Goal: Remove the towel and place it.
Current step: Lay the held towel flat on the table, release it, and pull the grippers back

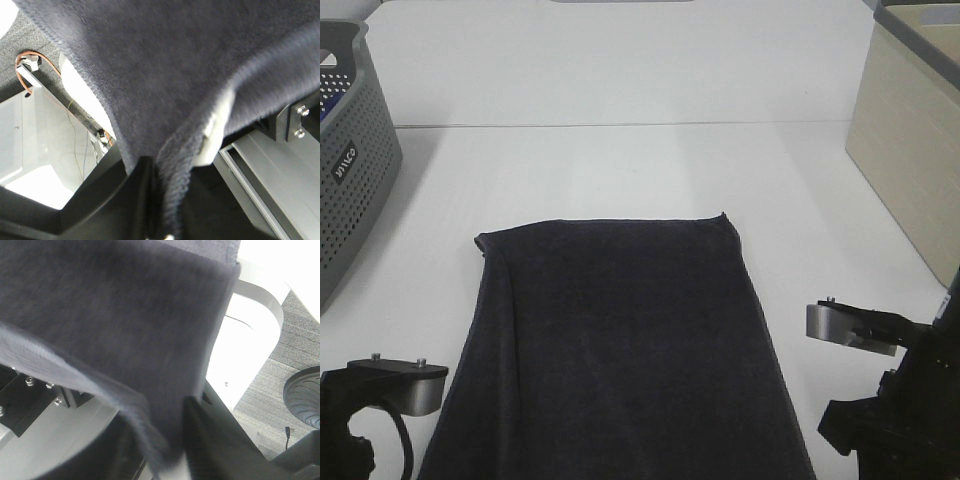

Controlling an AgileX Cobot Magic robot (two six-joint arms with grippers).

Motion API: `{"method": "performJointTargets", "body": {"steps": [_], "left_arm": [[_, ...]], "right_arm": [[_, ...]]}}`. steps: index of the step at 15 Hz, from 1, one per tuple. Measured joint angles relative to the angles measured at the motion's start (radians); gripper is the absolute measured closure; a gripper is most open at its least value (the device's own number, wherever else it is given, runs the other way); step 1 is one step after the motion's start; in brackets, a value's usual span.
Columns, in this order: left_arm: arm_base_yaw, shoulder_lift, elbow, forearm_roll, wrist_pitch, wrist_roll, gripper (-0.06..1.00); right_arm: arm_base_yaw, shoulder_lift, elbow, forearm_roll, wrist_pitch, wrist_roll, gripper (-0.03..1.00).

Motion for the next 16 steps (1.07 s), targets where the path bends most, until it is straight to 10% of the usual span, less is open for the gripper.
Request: {"method": "performJointTargets", "body": {"steps": [4,10,16], "left_arm": [[-0.01,0.002,0.001,-0.05,-0.049,-0.041,0.19],[0.014,-0.012,-0.174,-0.028,-0.016,0.009,0.14],[0.322,0.029,-0.352,0.064,-0.017,0.138,0.14]], "right_arm": [[0.0,0.0,0.0,0.012,0.0,-0.002,0.26],[-0.002,0.001,-0.165,-0.021,0.004,-0.049,0.25],[-0.202,0.045,-0.435,0.063,0.001,-0.057,0.25]]}}
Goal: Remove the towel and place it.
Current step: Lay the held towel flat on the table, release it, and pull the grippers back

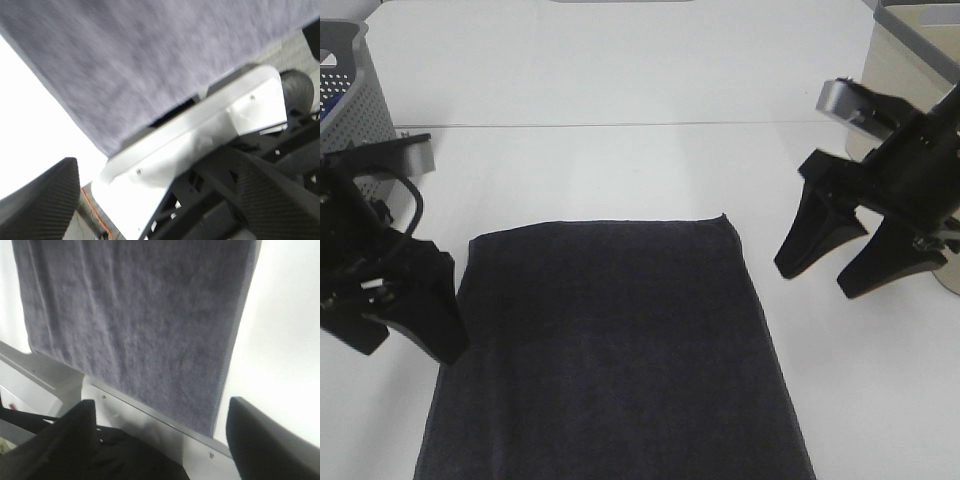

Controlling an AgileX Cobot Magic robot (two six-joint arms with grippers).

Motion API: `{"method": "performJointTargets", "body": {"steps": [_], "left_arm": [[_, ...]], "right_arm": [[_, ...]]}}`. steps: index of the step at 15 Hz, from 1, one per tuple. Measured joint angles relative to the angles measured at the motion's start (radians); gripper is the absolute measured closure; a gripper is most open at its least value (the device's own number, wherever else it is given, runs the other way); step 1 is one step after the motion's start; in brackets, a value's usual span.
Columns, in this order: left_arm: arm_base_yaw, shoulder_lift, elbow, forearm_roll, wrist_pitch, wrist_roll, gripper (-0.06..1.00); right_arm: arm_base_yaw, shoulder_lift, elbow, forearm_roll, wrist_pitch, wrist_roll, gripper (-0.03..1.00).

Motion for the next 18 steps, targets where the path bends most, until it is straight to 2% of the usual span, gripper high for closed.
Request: {"method": "performJointTargets", "body": {"steps": [2,4,6,9,14,18], "left_arm": [[0.086,0.064,-0.061,0.002,-0.026,0.057,0.14],[0.137,0.122,-0.112,0.003,-0.05,0.086,0.14],[0.172,0.202,-0.187,0.004,-0.08,0.103,0.11],[0.201,0.321,-0.319,0.004,-0.097,0.11,0.08],[0.203,0.576,-0.541,-0.004,-0.097,0.139,0.08],[0.203,0.674,-0.629,-0.089,-0.097,0.185,0.08]], "right_arm": [[-0.067,0.058,-0.068,0.058,0.027,-0.043,0.25],[-0.079,0.109,-0.133,0.059,0.037,-0.049,0.24],[-0.08,0.175,-0.228,0.059,0.039,-0.049,0.18],[-0.08,0.282,-0.346,0.047,0.039,-0.049,0.12],[-0.08,0.525,-0.577,0.022,0.04,-0.054,0.11],[-0.08,0.606,-0.653,0.022,0.039,-0.057,0.11]]}}
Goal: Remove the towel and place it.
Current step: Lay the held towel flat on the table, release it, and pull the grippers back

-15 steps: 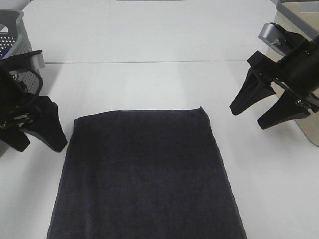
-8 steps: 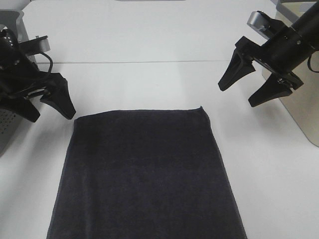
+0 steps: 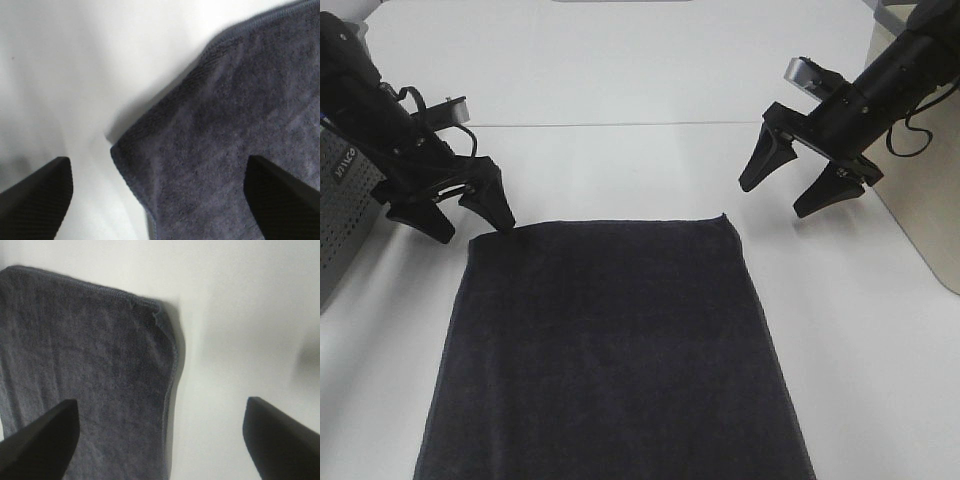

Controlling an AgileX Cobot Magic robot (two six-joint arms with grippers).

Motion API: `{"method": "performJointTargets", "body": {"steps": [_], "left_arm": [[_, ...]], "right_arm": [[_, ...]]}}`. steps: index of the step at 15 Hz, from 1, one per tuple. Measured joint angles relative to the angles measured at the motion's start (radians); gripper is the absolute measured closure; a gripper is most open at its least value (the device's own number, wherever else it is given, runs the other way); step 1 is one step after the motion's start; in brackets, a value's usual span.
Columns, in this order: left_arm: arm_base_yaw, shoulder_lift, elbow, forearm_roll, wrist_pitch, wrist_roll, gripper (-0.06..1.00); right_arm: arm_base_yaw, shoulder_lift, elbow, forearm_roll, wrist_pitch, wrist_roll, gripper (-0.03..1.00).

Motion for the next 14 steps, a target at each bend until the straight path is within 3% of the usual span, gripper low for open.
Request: {"method": "performJointTargets", "body": {"steps": [14], "left_arm": [[0.0,0.047,-0.022,-0.025,0.0,0.022,0.08]], "right_arm": [[0.083,0.094,-0.02,-0.07,-0.125,0.042,0.11]]}}
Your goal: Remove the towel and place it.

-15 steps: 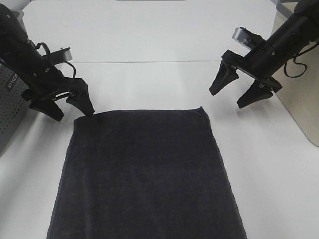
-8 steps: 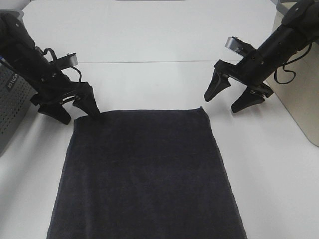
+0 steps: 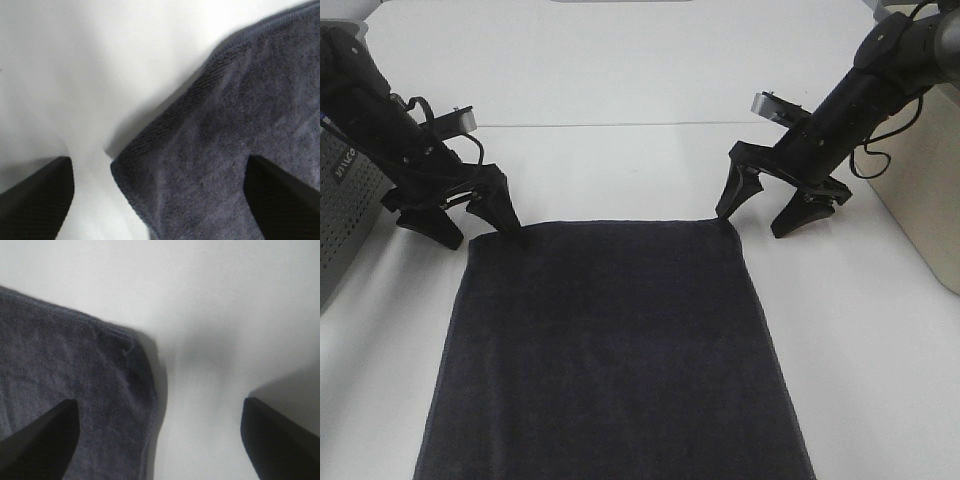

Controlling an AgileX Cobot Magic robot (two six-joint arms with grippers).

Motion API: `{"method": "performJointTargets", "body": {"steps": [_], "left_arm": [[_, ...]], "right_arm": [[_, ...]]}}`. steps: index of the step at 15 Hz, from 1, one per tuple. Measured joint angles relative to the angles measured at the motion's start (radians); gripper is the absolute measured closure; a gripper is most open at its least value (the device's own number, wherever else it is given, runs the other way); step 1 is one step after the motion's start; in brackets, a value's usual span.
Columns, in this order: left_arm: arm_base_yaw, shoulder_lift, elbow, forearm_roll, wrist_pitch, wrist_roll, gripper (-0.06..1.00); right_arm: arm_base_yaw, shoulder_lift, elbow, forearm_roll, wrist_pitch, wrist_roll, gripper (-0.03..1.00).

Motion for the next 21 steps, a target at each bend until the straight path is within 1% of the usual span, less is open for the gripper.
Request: {"method": "performJointTargets", "body": {"steps": [2,3,4,6,7,9,12,15,16,17,18,19,21], "left_arm": [[0.0,0.003,0.0,-0.036,0.01,0.0,0.08],[0.0,0.006,0.0,-0.067,0.019,0.0,0.08],[0.0,0.007,0.0,-0.093,0.024,-0.003,0.08],[0.0,0.011,0.0,-0.118,0.028,-0.021,0.09],[-0.001,0.012,0.0,-0.123,0.029,-0.032,0.11],[-0.003,0.014,0.0,-0.123,0.039,-0.039,0.2],[-0.003,0.017,0.0,-0.123,0.047,-0.052,0.34],[-0.003,0.017,0.0,-0.123,0.047,-0.052,0.55],[-0.003,0.017,0.0,-0.123,0.045,-0.051,0.64],[-0.003,0.017,0.0,-0.123,0.028,-0.044,0.82],[-0.003,0.017,0.0,-0.123,0.026,-0.043,0.85],[-0.003,0.017,0.0,-0.123,0.026,-0.037,0.91],[-0.003,0.017,0.0,-0.123,0.026,-0.026,0.93]], "right_arm": [[0.036,0.0,-0.002,-0.001,-0.041,0.0,0.11],[0.052,0.0,-0.002,-0.001,-0.054,0.0,0.11],[0.067,0.0,-0.002,-0.001,-0.061,0.0,0.11],[0.095,0.0,-0.002,-0.005,-0.063,0.0,0.12],[0.11,0.0,-0.002,-0.013,-0.07,0.0,0.12],[0.125,0.0,-0.002,-0.024,-0.091,0.001,0.17],[0.124,0.004,-0.002,-0.043,-0.109,0.024,0.32],[0.124,0.009,0.0,-0.058,-0.134,0.026,0.56],[0.124,0.013,0.001,-0.06,-0.137,0.026,0.64],[0.124,0.016,0.001,-0.06,-0.149,0.026,0.83],[0.124,0.016,0.001,-0.06,-0.151,0.026,0.87],[0.124,0.016,0.001,-0.06,-0.159,0.026,0.95],[0.124,0.016,0.001,-0.06,-0.165,0.026,0.95]]}}
